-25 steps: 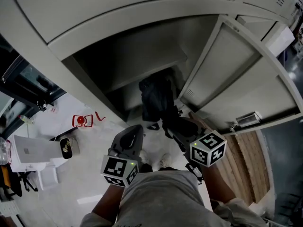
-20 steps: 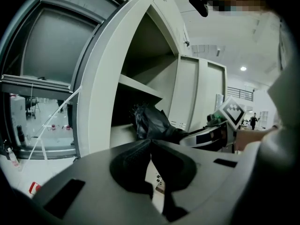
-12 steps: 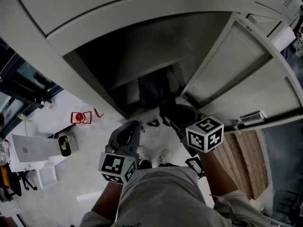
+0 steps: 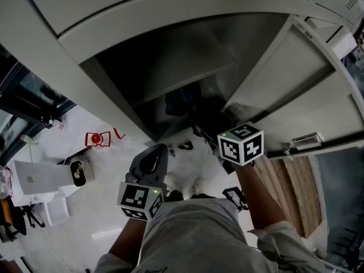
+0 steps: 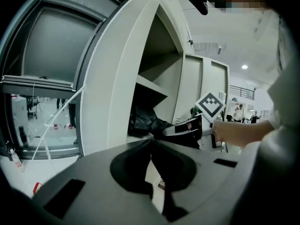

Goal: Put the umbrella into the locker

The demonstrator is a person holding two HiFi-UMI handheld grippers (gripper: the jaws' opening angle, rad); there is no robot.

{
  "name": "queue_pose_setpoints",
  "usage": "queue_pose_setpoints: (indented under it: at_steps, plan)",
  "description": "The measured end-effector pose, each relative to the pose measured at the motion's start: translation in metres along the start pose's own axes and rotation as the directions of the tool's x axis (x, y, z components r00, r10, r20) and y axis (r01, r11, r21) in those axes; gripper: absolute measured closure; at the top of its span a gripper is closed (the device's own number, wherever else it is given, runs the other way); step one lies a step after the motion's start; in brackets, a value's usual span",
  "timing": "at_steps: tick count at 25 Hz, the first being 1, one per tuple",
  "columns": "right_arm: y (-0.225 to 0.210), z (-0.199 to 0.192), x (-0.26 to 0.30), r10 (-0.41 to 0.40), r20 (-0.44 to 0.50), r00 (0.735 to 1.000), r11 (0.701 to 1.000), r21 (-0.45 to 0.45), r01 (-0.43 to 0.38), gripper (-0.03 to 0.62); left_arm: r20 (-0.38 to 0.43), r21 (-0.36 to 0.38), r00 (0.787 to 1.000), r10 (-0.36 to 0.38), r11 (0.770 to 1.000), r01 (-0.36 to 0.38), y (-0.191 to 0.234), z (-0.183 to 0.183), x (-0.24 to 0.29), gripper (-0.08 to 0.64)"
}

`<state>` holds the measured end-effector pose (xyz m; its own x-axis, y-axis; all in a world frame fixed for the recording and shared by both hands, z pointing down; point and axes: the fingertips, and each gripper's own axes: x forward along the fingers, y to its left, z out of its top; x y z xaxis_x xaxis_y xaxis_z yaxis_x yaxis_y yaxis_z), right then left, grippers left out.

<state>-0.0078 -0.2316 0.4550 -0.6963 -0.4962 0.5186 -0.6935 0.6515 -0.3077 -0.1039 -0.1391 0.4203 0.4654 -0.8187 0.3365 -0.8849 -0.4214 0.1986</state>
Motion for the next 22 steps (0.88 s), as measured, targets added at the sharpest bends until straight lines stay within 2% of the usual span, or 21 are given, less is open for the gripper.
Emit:
queue_pose_setpoints:
  at_steps: [18, 22]
  plan:
    - [-0.013, 0.003, 0.042, -0.063, -0.119, 0.991, 0.997, -0.053, 0.057, 0.400, -0.003, -0.031, 1.000, 0.019, 0.999, -0.019, 0.022, -0.007, -0.010, 0.543]
    - [-0.012, 0.001, 0.047, -0.078, -0.161, 0.984, 0.993, -0.098, 0.063, 0.399, 0.000, -0.036, 1.000, 0.024, 0.999, -0.024, 0.026, -0.007, -0.011, 0.543]
